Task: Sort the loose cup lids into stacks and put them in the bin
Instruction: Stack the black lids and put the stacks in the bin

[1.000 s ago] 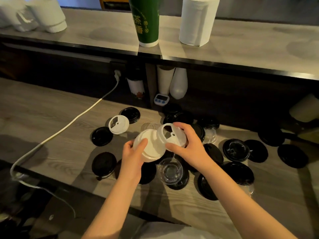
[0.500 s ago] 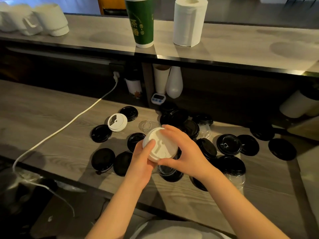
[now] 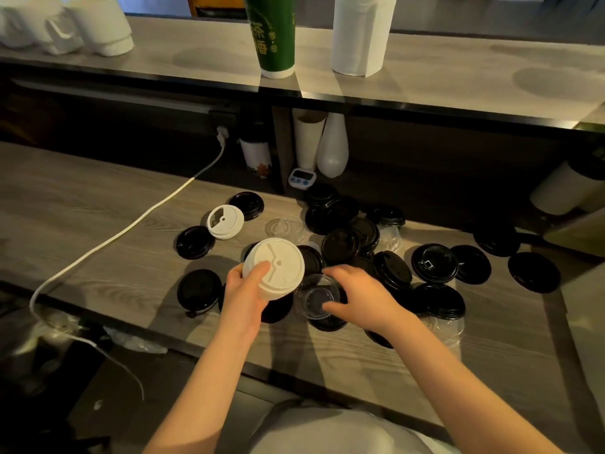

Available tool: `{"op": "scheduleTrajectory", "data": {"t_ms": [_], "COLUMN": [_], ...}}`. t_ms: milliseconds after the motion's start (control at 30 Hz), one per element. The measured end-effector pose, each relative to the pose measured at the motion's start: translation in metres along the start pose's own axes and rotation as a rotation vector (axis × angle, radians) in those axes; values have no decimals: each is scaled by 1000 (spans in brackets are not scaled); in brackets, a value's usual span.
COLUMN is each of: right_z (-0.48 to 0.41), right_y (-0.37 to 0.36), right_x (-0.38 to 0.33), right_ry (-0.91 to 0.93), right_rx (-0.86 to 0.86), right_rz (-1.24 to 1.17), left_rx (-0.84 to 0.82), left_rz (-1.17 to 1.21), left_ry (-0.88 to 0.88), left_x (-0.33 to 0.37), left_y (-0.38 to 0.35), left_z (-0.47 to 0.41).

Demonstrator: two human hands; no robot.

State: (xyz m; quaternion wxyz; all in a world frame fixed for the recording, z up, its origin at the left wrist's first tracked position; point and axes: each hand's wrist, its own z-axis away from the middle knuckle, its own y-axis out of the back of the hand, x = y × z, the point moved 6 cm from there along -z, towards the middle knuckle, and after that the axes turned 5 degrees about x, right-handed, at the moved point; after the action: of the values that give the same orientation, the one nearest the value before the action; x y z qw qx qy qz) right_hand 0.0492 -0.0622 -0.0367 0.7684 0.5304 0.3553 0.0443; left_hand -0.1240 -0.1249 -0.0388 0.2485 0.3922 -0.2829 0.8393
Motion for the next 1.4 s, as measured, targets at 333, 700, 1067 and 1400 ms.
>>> {"op": "scheduleTrajectory", "data": {"t_ms": [333, 700, 1067, 1400], "right_z": [-15, 15, 110, 235], "right_y": [-58, 9, 108, 190], "right_x": [-7, 28, 103, 193], "right_ry": [38, -345, -382, -428], "right_rx": [-42, 392, 746, 979], "right_rz": [411, -934, -1241, -1009], "left_rx": [61, 8, -263, -525], "left_rz": [-26, 26, -98, -218], "left_ry": [-9, -32, 20, 98], "left_x": [0, 3, -37, -104], "left_y": [16, -7, -132, -268], "left_z": [-3, 3, 46, 139]}}
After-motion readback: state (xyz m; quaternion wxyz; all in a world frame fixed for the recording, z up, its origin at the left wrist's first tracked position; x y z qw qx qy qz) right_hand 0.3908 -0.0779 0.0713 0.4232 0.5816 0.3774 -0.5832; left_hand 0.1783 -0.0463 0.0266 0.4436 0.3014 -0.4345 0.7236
